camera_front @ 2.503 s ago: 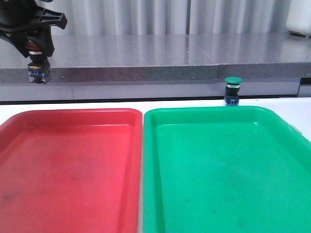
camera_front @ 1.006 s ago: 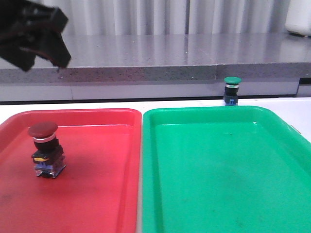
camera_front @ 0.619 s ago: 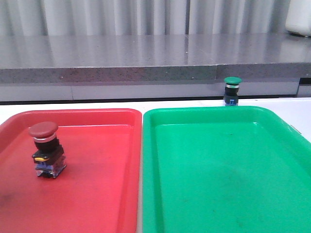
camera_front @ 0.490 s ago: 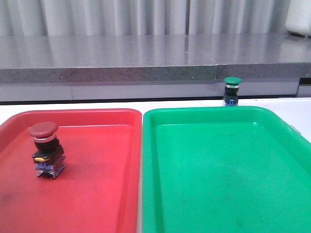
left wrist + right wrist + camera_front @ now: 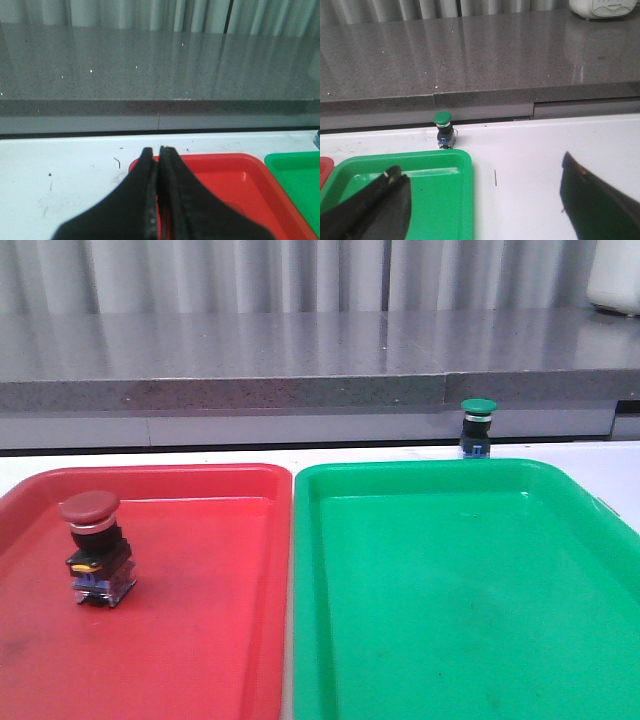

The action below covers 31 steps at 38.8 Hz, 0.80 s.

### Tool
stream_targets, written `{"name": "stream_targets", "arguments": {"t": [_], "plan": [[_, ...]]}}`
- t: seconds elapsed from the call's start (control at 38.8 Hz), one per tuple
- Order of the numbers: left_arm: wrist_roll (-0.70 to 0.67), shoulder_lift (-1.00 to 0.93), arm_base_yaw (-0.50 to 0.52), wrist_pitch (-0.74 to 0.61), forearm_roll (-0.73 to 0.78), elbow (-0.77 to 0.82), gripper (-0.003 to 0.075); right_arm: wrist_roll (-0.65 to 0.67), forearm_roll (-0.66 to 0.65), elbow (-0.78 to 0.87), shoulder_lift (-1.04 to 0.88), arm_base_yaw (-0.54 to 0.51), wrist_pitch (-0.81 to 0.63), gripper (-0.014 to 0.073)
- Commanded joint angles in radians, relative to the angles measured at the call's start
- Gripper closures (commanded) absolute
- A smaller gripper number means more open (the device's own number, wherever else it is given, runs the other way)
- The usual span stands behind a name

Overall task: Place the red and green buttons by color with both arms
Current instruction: 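Open the left gripper and raise it away from the button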

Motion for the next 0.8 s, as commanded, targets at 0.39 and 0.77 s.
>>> {"name": "stream_targets", "arguments": {"t": [0.39,0.77], "plan": [[-0.005,-0.03,0.0,-0.09,-0.008,-0.024,0.074,-0.002,0.003,-0.034,0.048,-0.006,-0.204,-0.0029],[-0.005,-0.03,0.0,-0.09,-0.008,-0.024,0.074,-0.002,-0.042,-0.172,0.535,-0.006,-0.354,-0.0029]]}}
